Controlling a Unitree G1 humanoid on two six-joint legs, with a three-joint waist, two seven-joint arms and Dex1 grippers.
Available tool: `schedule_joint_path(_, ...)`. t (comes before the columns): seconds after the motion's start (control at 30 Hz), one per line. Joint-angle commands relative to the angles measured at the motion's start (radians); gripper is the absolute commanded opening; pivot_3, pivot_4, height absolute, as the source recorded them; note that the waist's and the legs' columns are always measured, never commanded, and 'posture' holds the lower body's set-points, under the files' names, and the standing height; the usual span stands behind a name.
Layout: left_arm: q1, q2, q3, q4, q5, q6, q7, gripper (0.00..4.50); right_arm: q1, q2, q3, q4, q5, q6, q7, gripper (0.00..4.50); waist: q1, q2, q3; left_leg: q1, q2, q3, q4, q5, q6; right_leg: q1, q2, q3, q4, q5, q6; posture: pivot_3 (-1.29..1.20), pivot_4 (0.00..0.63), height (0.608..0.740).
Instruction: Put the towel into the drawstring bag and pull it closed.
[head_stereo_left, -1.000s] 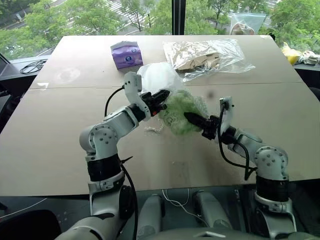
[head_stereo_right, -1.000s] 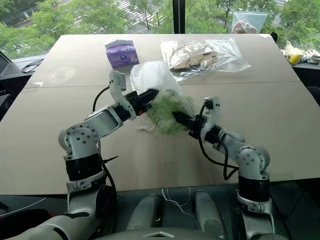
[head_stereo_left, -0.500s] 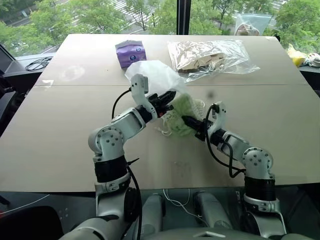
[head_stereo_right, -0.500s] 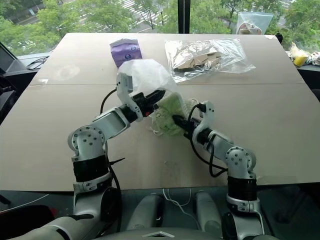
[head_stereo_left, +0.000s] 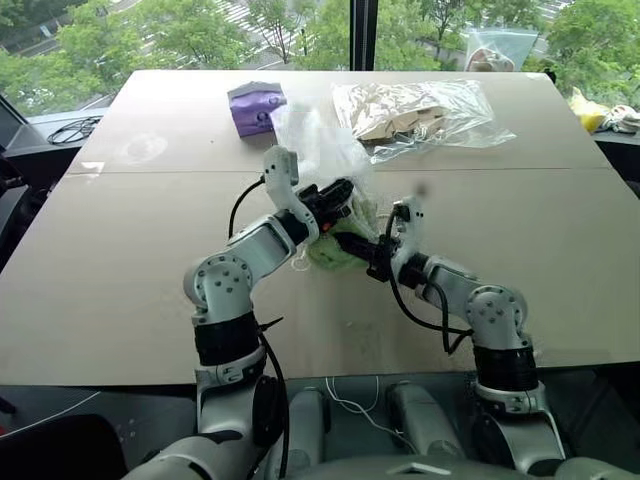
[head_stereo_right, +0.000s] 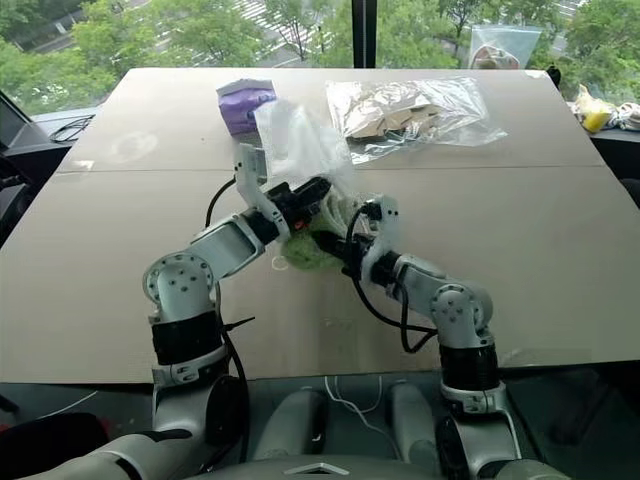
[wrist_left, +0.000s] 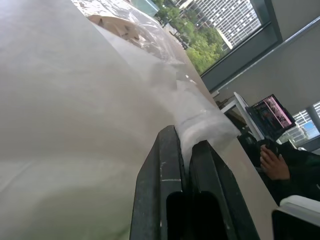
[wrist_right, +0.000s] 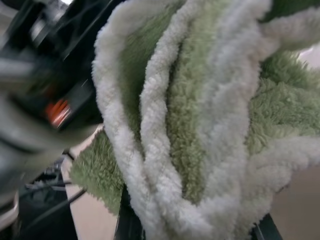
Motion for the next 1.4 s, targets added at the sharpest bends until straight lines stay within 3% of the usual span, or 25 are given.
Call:
schedule_joint_path(0.03,0.005,0.012,-0.014,-0.052,-0.044,0.004,-0.012,0.00,-0.063,0.074,-0.134,0.046,0.052,-0.107,-0.087,0.10,0.003,0.000,0.000,0.000,0.000,0.000,0.000,0.000,0.000,0.000,0.000,0.000,0.000,0.000,0.000,0.00,0.150,0.740)
schedule_joint_path(0.33,-0.014,0.012,-0.062,-0.036,-0.036,-0.023,-0.011,0.00,-0.116,0.230,-0.228,0.116,0.250,-0.370,-0.106,0.10,-0.001,0.000,0.000,0.000,0.000,-0.001,0.000,0.000,0.000,0.001,0.000,0.000,0.001,0.000,0.000,0.00,0.150,0.740)
schedule_joint_path(0.5,-0.043,0.020,-0.077,-0.016,-0.035,-0.039,-0.024,0.00,-0.059,0.061,0.075,0.082,0.093,-0.226,0.005,0.10,-0.023,0.001,0.000,0.001,0.000,0.000,0.000,0.000,0.000,0.000,0.000,0.000,0.002,0.000,0.000,0.00,0.150,0.740)
schedule_joint_path(0.6,-0.059,0.020,-0.076,0.002,-0.037,-0.048,-0.029,0.00,-0.034,0.007,0.166,0.055,0.049,-0.162,0.070,0.10,-0.023,0.001,0.000,0.001,0.000,-0.001,0.001,0.000,0.000,0.000,0.001,0.000,0.004,0.000,-0.001,0.00,0.150,0.740)
schedule_joint_path(0.73,-0.058,0.027,-0.080,0.013,-0.044,-0.045,-0.046,0.00,-0.095,0.131,-0.054,0.121,0.169,-0.315,-0.034,0.10,-0.002,0.001,0.000,-0.001,-0.001,-0.002,0.003,0.000,0.000,0.000,0.000,-0.001,0.004,0.000,0.000,0.00,0.150,0.740)
schedule_joint_path(0.77,-0.050,0.031,-0.086,0.010,-0.046,-0.042,-0.053,0.00,-0.108,0.130,-0.072,0.139,0.169,-0.324,-0.045,0.10,0.004,0.001,0.000,-0.001,-0.001,-0.002,0.004,0.000,0.000,0.001,-0.001,-0.001,0.003,0.000,0.000,0.00,0.150,0.740)
schedule_joint_path(0.87,-0.038,0.033,-0.089,0.004,-0.065,-0.032,-0.066,0.00,-0.086,0.033,0.063,0.112,0.056,-0.269,0.064,0.10,-0.004,0.001,0.001,-0.001,-0.002,0.000,0.005,0.000,0.000,0.001,-0.001,0.000,0.002,-0.002,0.003,0.00,0.150,0.740)
schedule_joint_path(1.0,-0.034,0.036,-0.084,0.000,-0.085,-0.020,-0.075,0.00,-0.156,0.149,-0.153,0.195,0.180,-0.409,-0.079,0.10,-0.005,0.001,0.001,0.001,0.000,-0.002,0.002,0.000,0.000,0.000,0.001,-0.001,0.005,0.000,-0.001,0.00,0.150,0.740)
schedule_joint_path(1.13,-0.031,0.045,-0.084,-0.002,-0.102,-0.011,-0.080,0.00,-0.123,0.008,0.078,0.116,0.028,-0.303,0.082,0.10,-0.012,0.003,0.002,0.000,-0.001,-0.002,0.002,0.000,0.000,-0.001,0.000,-0.001,0.005,0.000,0.000,0.00,0.150,0.740)
schedule_joint_path(1.23,-0.030,0.054,-0.103,-0.004,-0.117,-0.004,-0.114,0.00,-0.170,0.150,-0.145,0.204,0.205,-0.395,-0.105,0.10,-0.017,0.003,0.002,0.001,0.000,-0.001,0.002,0.000,0.000,-0.001,0.000,0.000,0.005,0.000,-0.001,0.00,0.150,0.740)
schedule_joint_path(1.27,-0.029,0.056,-0.107,-0.006,-0.123,-0.003,-0.127,0.00,-0.164,0.117,-0.097,0.190,0.179,-0.356,-0.060,0.10,-0.007,0.002,0.002,0.000,-0.001,-0.002,0.002,0.000,0.000,-0.001,0.000,0.000,0.006,0.000,-0.001,0.00,0.150,0.740)
schedule_joint_path(1.33,-0.026,0.052,-0.106,-0.007,-0.154,0.003,-0.147,0.00,-0.126,-0.014,0.135,0.110,0.037,-0.283,0.116,0.10,-0.004,0.003,0.002,0.000,-0.001,-0.003,0.003,0.000,0.000,0.000,0.000,-0.002,0.005,0.000,-0.001,0.00,0.150,0.740)
schedule_joint_path(1.4,-0.022,0.049,-0.109,-0.009,-0.180,0.012,-0.167,0.00,-0.137,0.052,0.062,0.146,0.065,-0.328,0.063,0.10,-0.019,0.003,0.002,0.000,-0.001,0.000,0.003,0.000,0.000,-0.001,0.000,0.001,0.005,0.000,0.000,0.00,0.150,0.740)
